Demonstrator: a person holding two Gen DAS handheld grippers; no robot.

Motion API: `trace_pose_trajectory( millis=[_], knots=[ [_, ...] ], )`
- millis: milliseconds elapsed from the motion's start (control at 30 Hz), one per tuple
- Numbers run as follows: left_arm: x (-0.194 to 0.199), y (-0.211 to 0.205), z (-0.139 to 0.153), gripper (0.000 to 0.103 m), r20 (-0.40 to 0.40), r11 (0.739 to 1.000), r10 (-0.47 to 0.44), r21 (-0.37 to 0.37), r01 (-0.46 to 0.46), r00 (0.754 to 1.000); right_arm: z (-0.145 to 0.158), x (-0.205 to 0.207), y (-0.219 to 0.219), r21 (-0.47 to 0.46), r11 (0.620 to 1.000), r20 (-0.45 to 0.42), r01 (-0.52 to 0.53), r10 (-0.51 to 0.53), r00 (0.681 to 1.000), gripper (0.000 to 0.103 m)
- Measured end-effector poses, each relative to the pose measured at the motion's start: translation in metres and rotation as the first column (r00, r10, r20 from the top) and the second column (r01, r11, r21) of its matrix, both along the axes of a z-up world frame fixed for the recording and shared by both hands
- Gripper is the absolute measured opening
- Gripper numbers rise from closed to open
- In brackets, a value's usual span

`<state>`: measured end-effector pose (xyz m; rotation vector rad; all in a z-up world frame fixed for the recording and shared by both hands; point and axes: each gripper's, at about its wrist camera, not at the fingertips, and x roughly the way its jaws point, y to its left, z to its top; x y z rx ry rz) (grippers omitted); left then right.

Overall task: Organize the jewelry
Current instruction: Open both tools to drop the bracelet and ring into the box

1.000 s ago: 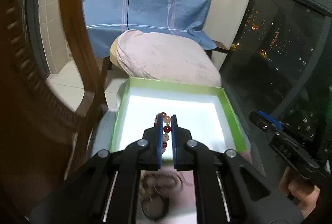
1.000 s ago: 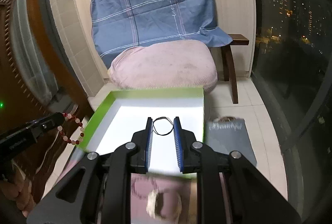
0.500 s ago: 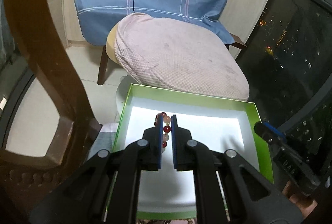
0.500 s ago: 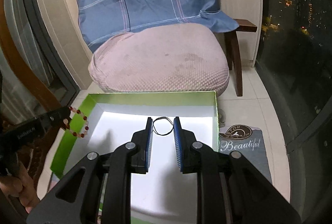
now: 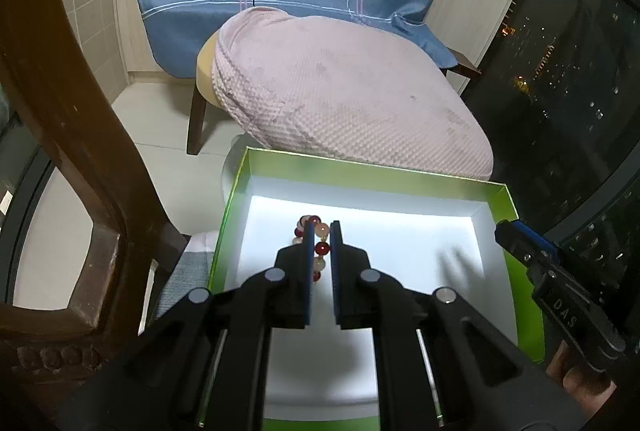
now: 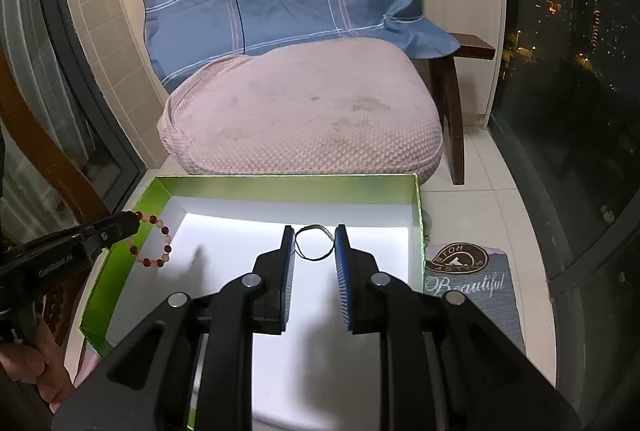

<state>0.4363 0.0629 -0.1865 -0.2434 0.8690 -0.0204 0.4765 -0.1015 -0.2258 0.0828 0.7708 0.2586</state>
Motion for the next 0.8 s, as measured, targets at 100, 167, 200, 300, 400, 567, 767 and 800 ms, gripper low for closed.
trace_pose_trajectory(
  millis=[100,167,200,300,400,567,767,800],
  knots=[
    [0.000,-0.001,-0.002,0.015,0.000,1.000,0.009,0.019,-0.009,1.000,-0.001,0.001,-0.001,-0.019,1.000,0.018,0.013,-0.013,1.000,0.038],
    [-0.004,0.002,0.001,0.058,0.020,0.999,0.034,0.022,-0.035,0.999,0.004,-0.002,-0.003,-0.024,0.999,0.052,0.038,-0.036,0.998,0.077],
    [-0.007,0.004,0.005,0.072,0.038,0.998,0.049,0.026,-0.050,0.998,0.010,-0.007,-0.006,-0.026,0.997,0.089,0.071,-0.068,0.994,0.079],
    [-0.016,0.007,0.021,0.073,0.058,0.998,0.052,0.031,-0.054,0.997,0.026,-0.014,-0.011,-0.007,0.997,0.104,0.073,-0.072,0.992,0.080],
    [-0.034,0.004,0.043,0.073,0.091,0.997,0.038,0.059,-0.044,0.995,0.044,-0.029,-0.017,0.008,0.997,0.125,0.073,-0.073,0.989,0.080],
    [-0.084,-0.006,0.082,0.079,0.157,0.991,0.018,0.126,-0.039,0.987,0.072,-0.067,-0.023,0.033,0.998,0.164,0.062,-0.067,0.984,0.080],
    [-0.167,-0.007,0.098,0.086,0.214,0.994,0.023,0.100,-0.045,0.976,0.082,-0.143,-0.042,0.112,0.992,0.195,0.060,-0.082,0.977,0.080],
    [-0.182,-0.007,0.097,0.086,0.220,0.993,0.021,0.105,-0.046,0.975,0.080,-0.156,-0.043,0.100,0.993,0.203,0.059,-0.078,0.976,0.080]
  ],
)
